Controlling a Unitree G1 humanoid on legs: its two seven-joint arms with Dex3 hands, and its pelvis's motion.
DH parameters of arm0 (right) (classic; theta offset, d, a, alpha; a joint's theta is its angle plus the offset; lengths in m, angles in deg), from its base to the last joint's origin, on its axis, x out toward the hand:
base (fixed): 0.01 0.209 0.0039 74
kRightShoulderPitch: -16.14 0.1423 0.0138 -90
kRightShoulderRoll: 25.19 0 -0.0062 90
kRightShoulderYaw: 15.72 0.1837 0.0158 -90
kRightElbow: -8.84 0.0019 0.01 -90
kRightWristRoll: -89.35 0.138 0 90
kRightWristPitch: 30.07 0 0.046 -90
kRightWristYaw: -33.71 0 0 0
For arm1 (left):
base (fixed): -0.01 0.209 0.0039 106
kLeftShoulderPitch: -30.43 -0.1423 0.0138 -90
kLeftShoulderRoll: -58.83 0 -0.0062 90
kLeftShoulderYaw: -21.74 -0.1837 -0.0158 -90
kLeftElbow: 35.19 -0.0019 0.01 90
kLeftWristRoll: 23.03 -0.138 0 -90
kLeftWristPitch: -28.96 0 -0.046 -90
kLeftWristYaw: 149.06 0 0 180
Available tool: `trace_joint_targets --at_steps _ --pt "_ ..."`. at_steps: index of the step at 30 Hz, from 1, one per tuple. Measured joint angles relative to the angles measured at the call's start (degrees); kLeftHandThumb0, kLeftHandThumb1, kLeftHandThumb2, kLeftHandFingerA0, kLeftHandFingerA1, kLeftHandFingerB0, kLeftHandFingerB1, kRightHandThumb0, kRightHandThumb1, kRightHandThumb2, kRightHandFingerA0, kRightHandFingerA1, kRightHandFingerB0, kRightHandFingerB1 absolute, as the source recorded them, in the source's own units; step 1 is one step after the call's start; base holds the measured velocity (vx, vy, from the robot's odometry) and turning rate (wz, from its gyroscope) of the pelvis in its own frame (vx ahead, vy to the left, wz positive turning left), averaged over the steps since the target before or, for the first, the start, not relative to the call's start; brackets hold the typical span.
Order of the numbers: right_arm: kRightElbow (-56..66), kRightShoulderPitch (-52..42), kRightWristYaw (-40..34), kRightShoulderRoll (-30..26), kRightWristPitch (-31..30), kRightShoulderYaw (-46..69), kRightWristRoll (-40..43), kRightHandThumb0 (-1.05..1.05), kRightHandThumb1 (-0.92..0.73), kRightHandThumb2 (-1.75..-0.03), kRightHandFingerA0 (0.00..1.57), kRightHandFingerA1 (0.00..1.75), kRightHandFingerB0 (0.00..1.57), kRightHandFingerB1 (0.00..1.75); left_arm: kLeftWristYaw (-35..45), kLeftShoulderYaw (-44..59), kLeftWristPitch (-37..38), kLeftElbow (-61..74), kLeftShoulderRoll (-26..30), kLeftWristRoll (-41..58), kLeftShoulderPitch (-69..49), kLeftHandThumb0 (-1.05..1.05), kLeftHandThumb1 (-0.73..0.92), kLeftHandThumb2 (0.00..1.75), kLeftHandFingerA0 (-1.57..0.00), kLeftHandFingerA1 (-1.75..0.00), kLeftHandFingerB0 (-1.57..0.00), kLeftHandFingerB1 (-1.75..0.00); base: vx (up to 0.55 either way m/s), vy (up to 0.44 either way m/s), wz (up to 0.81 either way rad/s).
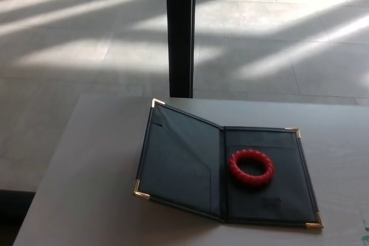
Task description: There is a diary kept infront of the robot and the robot uses its right hand to grab its cover and puses it to the left to open it.
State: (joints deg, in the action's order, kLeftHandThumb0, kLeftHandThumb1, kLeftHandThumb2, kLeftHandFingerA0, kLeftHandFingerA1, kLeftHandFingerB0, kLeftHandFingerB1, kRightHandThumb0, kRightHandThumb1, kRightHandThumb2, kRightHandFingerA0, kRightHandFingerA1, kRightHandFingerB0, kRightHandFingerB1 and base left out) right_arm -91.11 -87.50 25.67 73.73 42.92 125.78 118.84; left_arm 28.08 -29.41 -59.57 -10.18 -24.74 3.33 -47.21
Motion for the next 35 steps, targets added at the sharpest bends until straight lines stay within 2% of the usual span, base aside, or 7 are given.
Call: trace_joint_targets --at_steps 6,8,18,20,21,22,35 --pt "-0.1 0.4 -0.1 0.0 0.0 0.1 0.3 -0.91 -0.92 -0.70 0.66 0.95 0.48 0.80 0.0 1.2 0.0 -0.7 0.0 0.9 0.1 -1.05 0.92 1.10 -0.43 -1.59 -0.26 -1.37 0.00 0.000 0.00" --pt "-0.2 0.6 -0.1 0.0 0.0 0.2 0.5 -0.89 -0.92 -0.71 0.67 0.93 0.50 0.80 0.1 1.3 0.0 -0.9 0.0 1.0 0.1 -1.05 0.60 1.51 -1.02 -1.55 -0.07 -0.97 0.00 0.000 0.00" --pt "-0.7 0.6 0.0 -0.5 0.4 -0.5 0.3 -0.91 -0.69 -1.12 0.69 0.90 0.56 0.81 0.0 1.4 0.0 -1.1 0.0 1.6 0.3 -1.05 0.62 1.51 -0.84 -1.45 -0.07 -0.97 0.00 0.000 0.00" --pt "-0.7 0.6 0.0 -0.5 0.4 -0.5 0.3 -0.91 -0.92 -0.69 0.72 0.93 0.54 0.81 0.0 1.7 0.0 -1.1 0.0 1.8 0.4 -1.00 0.62 1.50 -0.72 -1.36 0.00 -0.90 0.00 0.000 0.00" --pt "-0.8 0.6 0.0 -0.5 0.5 -0.6 0.3 -0.91 -0.92 -0.70 0.71 0.91 0.52 0.80 0.1 1.6 0.0 -1.1 0.0 1.8 0.4 -1.05 0.92 1.11 -0.43 -1.59 -0.27 -1.37 0.00 0.000 0.00" --pt "-0.9 0.6 0.0 -0.5 0.5 -0.7 0.2 -0.91 -0.92 -0.69 0.72 0.91 0.52 0.80 0.1 1.6 0.0 -1.1 0.0 1.8 0.4 -1.05 0.62 1.52 -0.81 -1.43 0.00 -0.92 0.00 0.000 0.00" --pt "-1.0 0.5 0.0 -0.5 0.9 -1.2 0.3 -0.92 -0.92 -0.70 0.68 0.89 0.53 0.79 0.0 1.6 0.0 -1.0 0.0 1.9 0.4 -1.05 0.64 1.54 -0.87 -1.47 -0.08 -0.98 0.00 0.000 0.00"
